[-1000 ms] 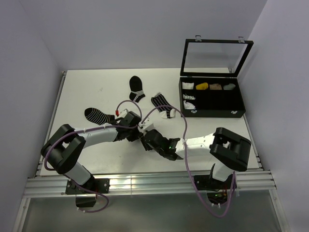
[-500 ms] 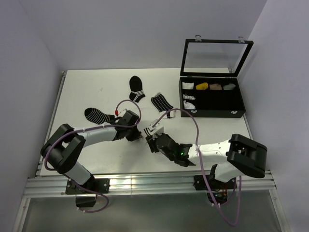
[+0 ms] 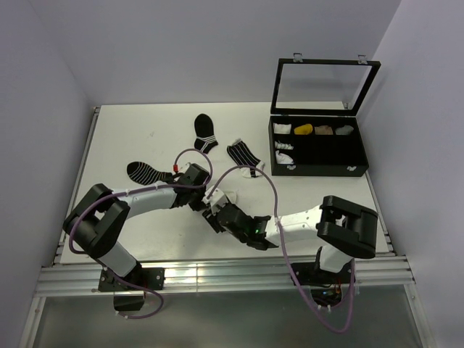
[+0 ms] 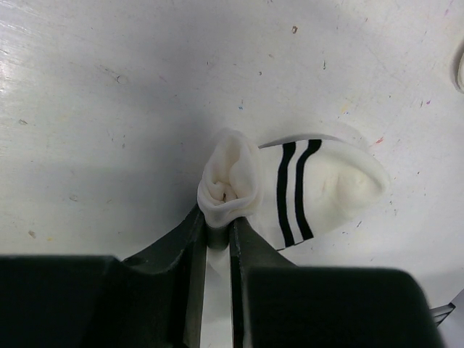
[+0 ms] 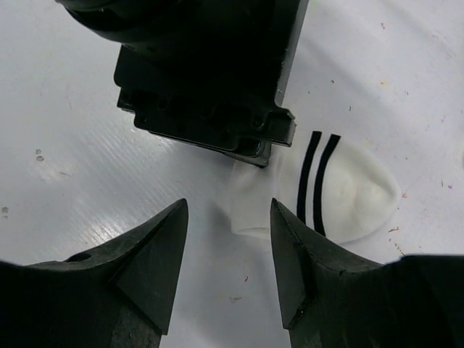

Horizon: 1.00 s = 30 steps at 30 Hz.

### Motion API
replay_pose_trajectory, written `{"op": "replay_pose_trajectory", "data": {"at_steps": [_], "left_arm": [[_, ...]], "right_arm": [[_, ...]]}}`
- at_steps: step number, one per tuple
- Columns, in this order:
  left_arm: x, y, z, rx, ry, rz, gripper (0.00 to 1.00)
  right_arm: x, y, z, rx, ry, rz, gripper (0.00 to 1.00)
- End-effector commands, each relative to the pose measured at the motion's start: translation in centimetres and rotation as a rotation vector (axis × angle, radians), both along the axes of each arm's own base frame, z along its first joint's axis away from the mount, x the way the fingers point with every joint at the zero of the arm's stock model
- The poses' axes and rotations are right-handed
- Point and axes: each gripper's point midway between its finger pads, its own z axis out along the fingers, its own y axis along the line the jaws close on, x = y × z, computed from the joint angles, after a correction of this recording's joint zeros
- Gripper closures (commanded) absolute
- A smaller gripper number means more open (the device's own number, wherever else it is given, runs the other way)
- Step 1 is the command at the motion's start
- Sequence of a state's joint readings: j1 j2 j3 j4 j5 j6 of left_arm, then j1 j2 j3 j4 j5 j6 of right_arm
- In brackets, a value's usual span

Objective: Roll the socks
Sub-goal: Roll the sock at the center of the board.

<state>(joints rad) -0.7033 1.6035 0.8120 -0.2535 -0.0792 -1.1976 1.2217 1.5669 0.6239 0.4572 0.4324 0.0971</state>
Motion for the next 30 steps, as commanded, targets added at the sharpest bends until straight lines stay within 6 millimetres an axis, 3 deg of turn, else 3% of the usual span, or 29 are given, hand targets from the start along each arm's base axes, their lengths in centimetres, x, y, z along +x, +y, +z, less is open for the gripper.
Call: {"op": "replay_pose_trajectory", "data": {"at_steps": [1,12,17,21,25,30], "left_arm": [[-2.7,3.1,-3.1,0.136,0.110,-0.001,1.00],[-2.6,2.4,-2.6,0.110,0.108,-0.014,1.00],[-2.7,2.2,-2.5,0.091,0.108,-0.013,1.00],[-2.7,1.9,-1.9,0.061,0.095,-0.010,1.00],[-2.5,1.7,-1.3,0.019,0.077,0.006,0.97],[-1.9,2.2,0.0,-0.032,0.038,0.057,0.82]], "right_arm": [[0.6,1.4,0.8,0.008,-0.038,0.007,0.43],[0.9,0.7,-3.1,-0.095,-0.009,-0.029,0.46],[1.0,0.5,-4.0,-0.117,0.000,-0.040,0.53],[1.1,0.3,-4.4,-0.120,0.019,-0.043,0.71],[1.5,-0.1,-4.2,-0.099,0.054,-0.061,0.98],[0.8,-0.2,-4.0,-0.038,0.175,-0.010,1.00]]}}
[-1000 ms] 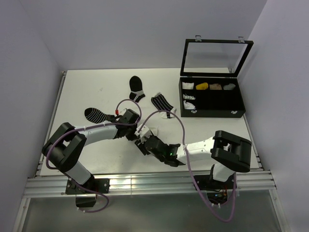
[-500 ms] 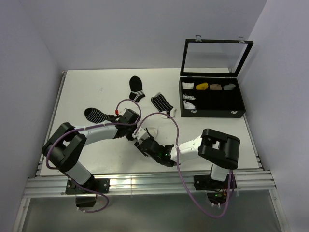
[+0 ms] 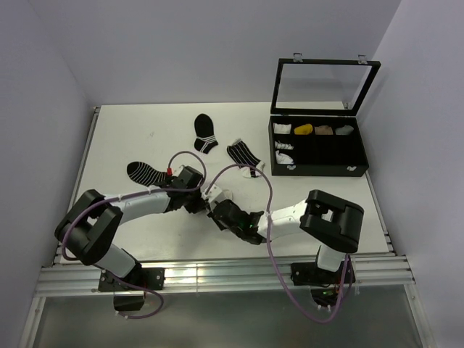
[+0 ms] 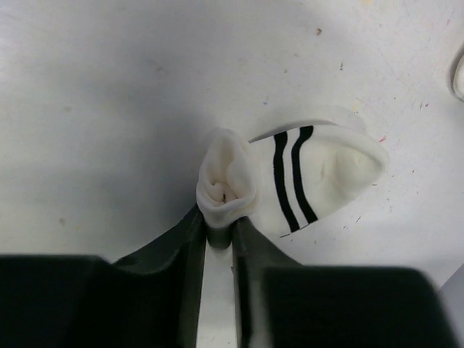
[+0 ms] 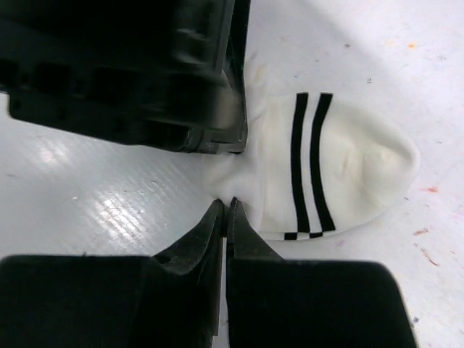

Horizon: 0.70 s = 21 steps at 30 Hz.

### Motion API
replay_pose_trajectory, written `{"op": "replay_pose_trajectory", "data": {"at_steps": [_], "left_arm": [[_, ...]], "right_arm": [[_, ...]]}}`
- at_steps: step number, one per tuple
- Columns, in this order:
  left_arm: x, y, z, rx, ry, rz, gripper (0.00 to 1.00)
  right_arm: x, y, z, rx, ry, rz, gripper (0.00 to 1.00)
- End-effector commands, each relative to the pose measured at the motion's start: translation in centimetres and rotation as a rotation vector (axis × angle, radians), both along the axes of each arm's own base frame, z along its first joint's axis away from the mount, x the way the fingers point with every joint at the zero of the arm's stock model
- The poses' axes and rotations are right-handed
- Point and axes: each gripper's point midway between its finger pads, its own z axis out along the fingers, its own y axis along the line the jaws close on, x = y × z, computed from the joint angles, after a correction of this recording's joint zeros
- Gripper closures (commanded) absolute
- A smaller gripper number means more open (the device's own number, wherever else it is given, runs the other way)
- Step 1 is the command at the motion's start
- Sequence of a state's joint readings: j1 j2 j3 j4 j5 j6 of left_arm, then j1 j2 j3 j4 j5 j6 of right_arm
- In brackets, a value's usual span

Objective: Roll the socks
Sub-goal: Roll the sock at the center of the board.

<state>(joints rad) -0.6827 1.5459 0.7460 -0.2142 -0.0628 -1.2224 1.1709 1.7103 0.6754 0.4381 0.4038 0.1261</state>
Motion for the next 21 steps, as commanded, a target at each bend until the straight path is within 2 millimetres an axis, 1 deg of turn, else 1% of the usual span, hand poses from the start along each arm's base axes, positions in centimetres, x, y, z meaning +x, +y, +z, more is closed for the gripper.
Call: {"op": "replay_pose_trajectory", "data": {"at_steps": [1,2,3,4,5,6,7,8,9,10,11,12,13,14,15,16,17,18,19,20,21], "left_arm": [[-1.5,1.6,-0.1,0.005,0.041,0.033,0.73],[-1.4,2.0,-0.1,0.005,0.031,0.050,0.68],[-1.3,2.1,0.6,-0.013,0.011,0.065,0.56],[-1.3,2.4,0.7,-0.014,0.005,0.075,0.52],[-1.2,2.7,0.9,-0.016,-0.008,0.090,0.47],[-1.0,2.8,1.7,-0.034,-0.029,0.105,0.38],[-1.2,3.1,1.7,-0.034,-0.036,0.115,0.34],[-0.9,3.3,2.6,-0.050,-0.067,0.131,0.32],[-0.7,3.3,3.0,-0.068,-0.083,0.150,0.29],[-1.1,3.7,2.8,-0.070,-0.087,0.159,0.28],[-1.0,3.8,3.0,-0.080,-0.104,0.170,0.27],[-0.5,3.8,4.1,-0.114,-0.153,0.188,0.27],[-0.9,4.2,3.7,-0.117,-0.158,0.195,0.27],[-0.8,4.2,3.9,-0.131,-0.178,0.198,0.27],[-0.7,4.2,4.3,-0.158,-0.210,0.198,0.27],[-0.6,4.1,4.6,-0.170,-0.223,0.196,0.27],[-0.5,4.1,4.9,-0.179,-0.241,0.189,0.27],[-0.4,4.0,4.9,-0.179,-0.250,0.184,0.28],[-0.2,3.8,5.0,-0.186,-0.259,0.179,0.28],[-0.2,3.8,4.6,-0.172,-0.253,0.168,0.28],[0.0,3.5,4.9,-0.176,-0.258,0.159,0.28]], "right_arm": [[-0.3,-0.3,0.0,0.053,0.129,0.021,1.00],[-0.3,-0.3,0.1,0.079,0.159,0.019,1.00],[-1.0,0.2,0.5,0.112,0.205,0.067,1.00],[-0.3,-0.1,0.8,0.146,0.235,0.047,1.00],[-0.5,-0.1,1.0,0.171,0.267,0.060,1.00],[-1.4,0.5,1.4,0.212,0.326,0.117,1.00],[-1.4,0.6,1.7,0.249,0.369,0.119,1.00],[-0.5,-0.1,1.8,0.277,0.395,0.098,1.00],[-0.5,-0.1,1.8,0.301,0.428,0.107,1.00],[-1.2,0.3,2.3,0.349,0.495,0.141,1.00],[-0.2,-0.3,2.5,0.381,0.519,0.116,1.00],[-0.2,-0.2,2.6,0.417,0.543,0.129,1.00],[-0.7,-0.1,3.0,0.464,0.606,0.143,1.00],[-0.5,-0.3,3.2,0.494,0.635,0.141,1.00],[0.2,-0.8,3.1,0.539,0.667,0.108,1.00],[-0.1,-0.8,3.2,0.565,0.710,0.126,1.00],[-0.1,-1.1,2.4,0.574,0.748,0.109,1.00],[0.7,-1.4,2.6,0.605,0.751,0.095,1.00],[0.7,-1.4,2.5,0.633,0.789,0.075,1.00],[0.5,-1.6,1.8,0.636,0.826,0.067,1.00],[0.8,-1.8,1.7,0.652,0.842,0.051,1.00]]}}
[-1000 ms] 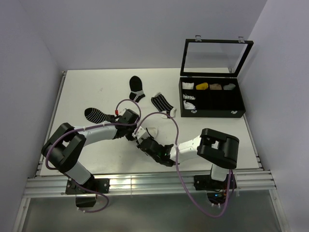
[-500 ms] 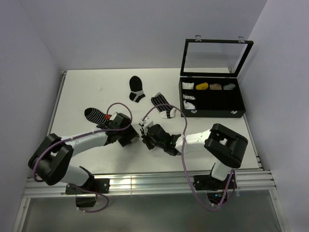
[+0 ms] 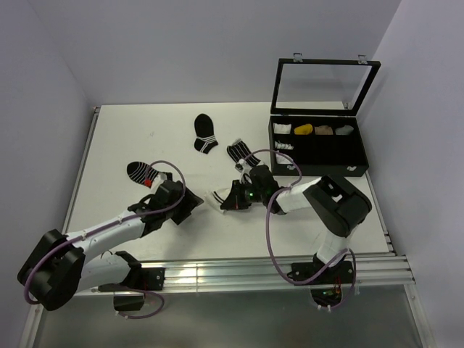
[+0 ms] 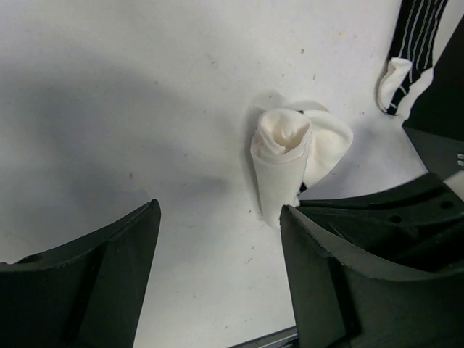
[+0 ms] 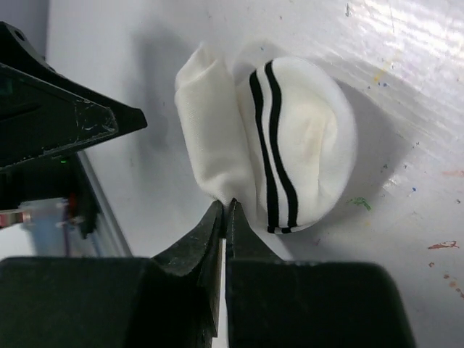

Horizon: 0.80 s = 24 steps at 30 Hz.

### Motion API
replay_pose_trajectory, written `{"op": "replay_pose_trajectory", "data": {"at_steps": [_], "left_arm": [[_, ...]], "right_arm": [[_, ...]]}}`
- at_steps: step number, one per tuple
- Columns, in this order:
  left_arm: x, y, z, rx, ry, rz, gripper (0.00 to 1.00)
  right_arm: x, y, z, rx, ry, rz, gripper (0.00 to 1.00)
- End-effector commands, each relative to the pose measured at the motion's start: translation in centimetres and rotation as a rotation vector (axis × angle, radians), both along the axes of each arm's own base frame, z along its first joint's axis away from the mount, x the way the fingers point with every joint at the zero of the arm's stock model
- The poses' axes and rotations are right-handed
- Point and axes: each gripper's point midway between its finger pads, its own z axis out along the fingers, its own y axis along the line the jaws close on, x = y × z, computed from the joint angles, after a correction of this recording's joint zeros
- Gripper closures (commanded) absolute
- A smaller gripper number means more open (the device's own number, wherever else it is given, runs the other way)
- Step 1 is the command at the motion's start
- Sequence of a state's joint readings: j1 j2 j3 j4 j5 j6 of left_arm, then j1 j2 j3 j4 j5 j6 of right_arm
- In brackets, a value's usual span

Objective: Roll the socks
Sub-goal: Roll the sock at the center of the board.

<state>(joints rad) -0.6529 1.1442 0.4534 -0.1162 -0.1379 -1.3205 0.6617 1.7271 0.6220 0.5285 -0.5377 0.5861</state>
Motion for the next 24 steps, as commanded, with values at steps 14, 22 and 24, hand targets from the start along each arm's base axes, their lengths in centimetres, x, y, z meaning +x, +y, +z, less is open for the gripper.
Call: {"op": "replay_pose_trajectory", "data": {"at_steps": [14,22,24], "left_arm": [[3.5,-4.1,0.2,-0.049,-0.074,-0.104,0.30],[3.7,-4.3,-0.4,-0.048,-0.083,-0.121,0.30],[3.7,-4.6,-0.6,-0.050,-0.080,-0.130,0.31]], "right_arm": [[-0.4,-1.7,-2.2,0.151,0.289,-0.102,1.00],[0.0,-1.9,-2.7,0.111,0.289,-0.110,1.00],[0.0,-1.9,-2.9,0.105,0.293,-0.108,1.00]]}}
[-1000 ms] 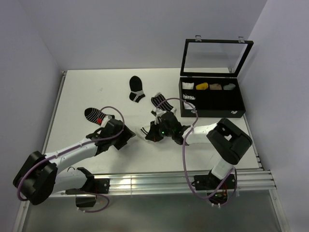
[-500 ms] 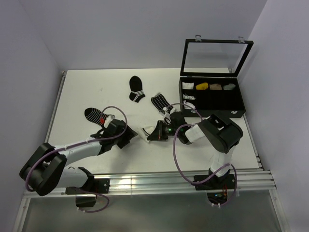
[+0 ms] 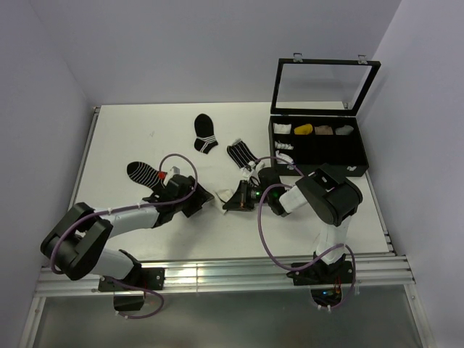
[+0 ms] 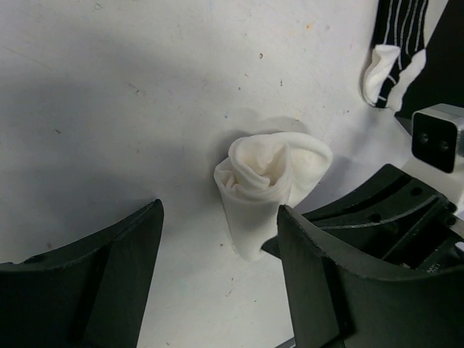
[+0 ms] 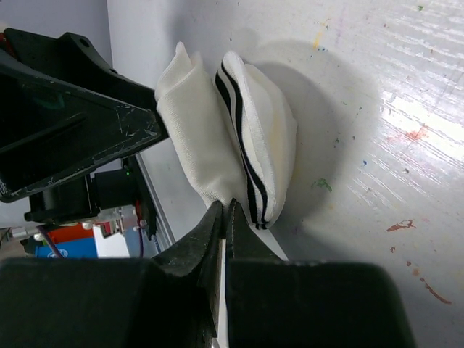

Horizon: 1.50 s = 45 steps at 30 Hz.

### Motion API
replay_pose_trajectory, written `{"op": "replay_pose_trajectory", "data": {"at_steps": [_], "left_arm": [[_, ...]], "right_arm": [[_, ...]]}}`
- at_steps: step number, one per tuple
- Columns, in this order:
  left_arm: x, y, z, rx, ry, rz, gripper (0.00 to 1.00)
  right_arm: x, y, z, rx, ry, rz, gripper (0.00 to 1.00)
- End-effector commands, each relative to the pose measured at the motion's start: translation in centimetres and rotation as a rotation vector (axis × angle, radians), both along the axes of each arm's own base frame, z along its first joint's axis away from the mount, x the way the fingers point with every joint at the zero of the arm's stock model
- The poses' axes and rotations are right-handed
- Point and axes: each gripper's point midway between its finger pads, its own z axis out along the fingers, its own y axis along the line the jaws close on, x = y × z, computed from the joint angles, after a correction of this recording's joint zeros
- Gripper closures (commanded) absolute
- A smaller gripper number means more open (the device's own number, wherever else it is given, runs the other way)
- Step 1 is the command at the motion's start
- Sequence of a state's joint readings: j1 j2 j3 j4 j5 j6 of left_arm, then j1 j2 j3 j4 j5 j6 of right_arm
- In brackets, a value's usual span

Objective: Roll the socks
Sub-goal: Roll the sock at the center of the board.

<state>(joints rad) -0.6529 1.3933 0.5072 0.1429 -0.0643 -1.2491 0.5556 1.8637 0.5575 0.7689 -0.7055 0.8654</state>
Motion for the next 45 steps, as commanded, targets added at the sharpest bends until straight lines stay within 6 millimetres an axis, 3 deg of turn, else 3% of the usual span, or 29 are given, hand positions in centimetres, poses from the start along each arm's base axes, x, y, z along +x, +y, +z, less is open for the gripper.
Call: {"op": "replay_pose_trajectory", "data": {"at_steps": [1,10,15,20,26,27,29,30,32,34,39,45], "left_arm": [[0.8,-0.9,0.1,-0.009,-0.025,-0.029,0.31],[0.5,-0.5,-2.7,0.041,0.053,-0.011,0.38],[0.0,0.2,-4.5,0.093,0.122,0.012,0.53],[-0.1,-0.2,-4.7,0.103,0.148,-0.005,0.72],[-0.2,0.0,-3.8,0.163,0.152,-0.017,0.92],[-0.1,0.0,-3.3,0.175,0.144,-0.022,0.93],[-0.1,0.0,-2.8,0.203,0.143,-0.031,0.96],[-0.1,0.0,-2.5,0.215,0.133,-0.037,0.96],[-0.1,-0.1,-2.0,0.231,0.129,-0.049,0.98],[0.0,-0.2,-1.6,0.242,0.124,-0.059,0.98],[0.0,0.0,-1.3,0.272,0.129,-0.079,0.99],[-0.1,-0.1,-1.4,0.287,0.151,-0.092,0.99]], "right_arm": [[-0.1,-0.7,-1.8,-0.062,0.035,-0.005,1.00],[0.1,-1.0,-2.6,-0.118,0.037,0.008,1.00],[0.1,-1.2,-2.8,-0.134,0.037,-0.003,1.00],[0.2,-1.5,-2.5,-0.173,-0.002,0.011,0.97],[1.1,-1.9,-0.5,-0.304,-0.195,0.008,0.84],[1.4,-1.9,0.9,-0.311,-0.252,-0.003,0.79],[1.6,-2.1,1.6,-0.388,-0.346,-0.013,0.73],[1.9,-2.0,3.2,-0.397,-0.405,-0.033,0.66],[2.7,-2.9,4.1,-0.499,-0.518,-0.073,0.59],[1.8,-2.0,5.9,-0.515,-0.634,-0.047,0.49],[1.4,-1.2,7.6,-0.540,-0.797,-0.022,0.47],[-0.1,1.3,7.1,-0.575,-0.909,0.075,0.46]]}}
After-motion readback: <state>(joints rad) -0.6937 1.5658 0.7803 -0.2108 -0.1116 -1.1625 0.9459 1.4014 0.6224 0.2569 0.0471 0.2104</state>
